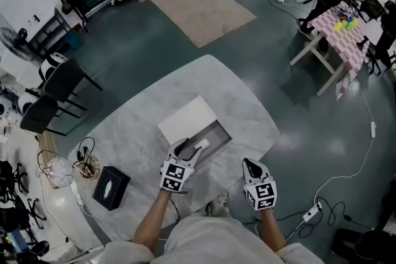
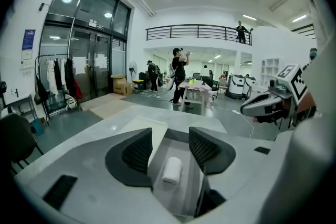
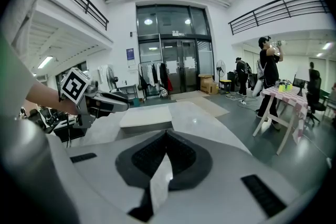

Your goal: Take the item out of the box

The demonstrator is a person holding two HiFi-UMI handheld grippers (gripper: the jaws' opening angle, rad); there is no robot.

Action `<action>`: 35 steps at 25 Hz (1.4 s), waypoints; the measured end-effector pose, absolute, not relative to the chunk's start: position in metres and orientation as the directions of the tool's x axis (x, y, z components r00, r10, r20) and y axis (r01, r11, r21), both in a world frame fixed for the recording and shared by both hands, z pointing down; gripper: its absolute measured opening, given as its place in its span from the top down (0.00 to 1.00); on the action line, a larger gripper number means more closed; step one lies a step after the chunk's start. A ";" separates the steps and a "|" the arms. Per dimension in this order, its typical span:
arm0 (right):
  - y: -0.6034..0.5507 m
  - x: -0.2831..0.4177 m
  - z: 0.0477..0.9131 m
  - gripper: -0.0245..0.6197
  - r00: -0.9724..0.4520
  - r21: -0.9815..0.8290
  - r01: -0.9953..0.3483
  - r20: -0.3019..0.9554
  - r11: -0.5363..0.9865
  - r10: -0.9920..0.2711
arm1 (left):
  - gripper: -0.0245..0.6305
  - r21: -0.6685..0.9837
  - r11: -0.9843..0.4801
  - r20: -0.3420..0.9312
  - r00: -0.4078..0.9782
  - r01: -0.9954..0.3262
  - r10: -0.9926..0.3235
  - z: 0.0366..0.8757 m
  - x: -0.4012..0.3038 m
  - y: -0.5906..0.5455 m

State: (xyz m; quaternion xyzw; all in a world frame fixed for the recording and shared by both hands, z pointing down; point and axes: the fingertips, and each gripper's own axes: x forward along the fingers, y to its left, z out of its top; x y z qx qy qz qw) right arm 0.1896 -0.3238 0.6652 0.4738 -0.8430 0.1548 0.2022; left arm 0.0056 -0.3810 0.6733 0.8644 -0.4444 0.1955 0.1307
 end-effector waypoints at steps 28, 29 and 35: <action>-0.313 0.217 0.692 0.96 -0.418 -0.105 -0.893 0.555 0.438 -0.719 | 0.64 0.058 -0.689 0.713 0.513 -0.723 -0.478 0.798 0.036 -0.381; -0.313 0.218 0.693 0.96 -0.416 -0.106 -0.894 0.556 0.435 -0.719 | 0.64 0.053 -0.695 0.720 0.510 -0.717 -0.471 0.800 0.038 -0.380; -0.311 0.219 0.697 0.96 -0.413 -0.118 -0.897 0.561 0.425 -0.717 | 0.64 0.039 -0.700 0.749 0.485 -0.713 -0.453 0.811 0.043 -0.386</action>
